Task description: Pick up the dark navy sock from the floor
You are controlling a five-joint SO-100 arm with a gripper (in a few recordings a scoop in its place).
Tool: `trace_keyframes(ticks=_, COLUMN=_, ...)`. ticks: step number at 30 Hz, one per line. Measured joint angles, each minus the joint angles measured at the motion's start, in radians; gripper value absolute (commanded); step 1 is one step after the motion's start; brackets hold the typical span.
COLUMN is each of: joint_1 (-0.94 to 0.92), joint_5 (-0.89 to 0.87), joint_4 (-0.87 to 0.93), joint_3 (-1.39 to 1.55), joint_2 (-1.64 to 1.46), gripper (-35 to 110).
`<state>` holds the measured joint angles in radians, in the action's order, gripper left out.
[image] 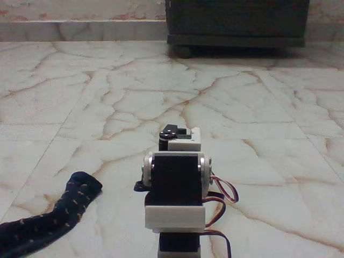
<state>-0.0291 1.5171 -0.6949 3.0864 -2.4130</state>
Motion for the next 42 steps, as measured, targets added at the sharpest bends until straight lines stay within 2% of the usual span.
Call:
trace_keyframes(ticks=5, joint_1=0.000, joint_5=-0.074, joint_4=0.035, joint_3=0.000, joint_2=0.000, gripper=0)
trace_keyframes(ticks=14, joint_1=0.000, joint_5=-0.084, joint_4=0.049, joint_3=0.000, joint_2=0.000, gripper=0)
trace_keyframes(ticks=19, joint_1=0.008, joint_5=-0.222, joint_4=0.064, joint_3=0.000, joint_2=0.017, gripper=0)
trace_keyframes(ticks=24, joint_1=0.034, joint_5=-0.350, joint_4=0.264, joint_3=-0.123, joint_2=0.114, gripper=0)
trace_keyframes(ticks=25, joint_1=0.037, joint_5=-0.385, joint_4=0.353, joint_3=-0.152, joint_2=0.118, gripper=0)
trace_keyframes(ticks=28, joint_1=0.067, joint_5=-0.497, joint_4=0.442, joint_3=-0.189, joint_2=0.132, gripper=0)
trace_keyframes(ticks=30, joint_1=0.092, joint_5=-0.526, joint_4=0.591, joint_3=-0.258, joint_2=0.164, gripper=0)
trace_keyframes(ticks=31, joint_1=0.094, joint_5=-0.528, joint_4=0.604, joint_3=-0.262, joint_2=0.164, gripper=0)
trace_keyframes(ticks=32, joint_1=0.109, joint_5=-0.552, joint_4=0.736, joint_3=-0.341, joint_2=0.186, gripper=0)
trace_keyframes(ticks=35, joint_1=0.170, joint_5=-0.614, joint_4=0.920, joint_3=-0.442, joint_2=0.232, gripper=0)
trace_keyframes(ticks=42, joint_1=0.253, joint_5=-0.716, joint_4=1.065, joint_3=-0.584, joint_2=0.336, gripper=1)
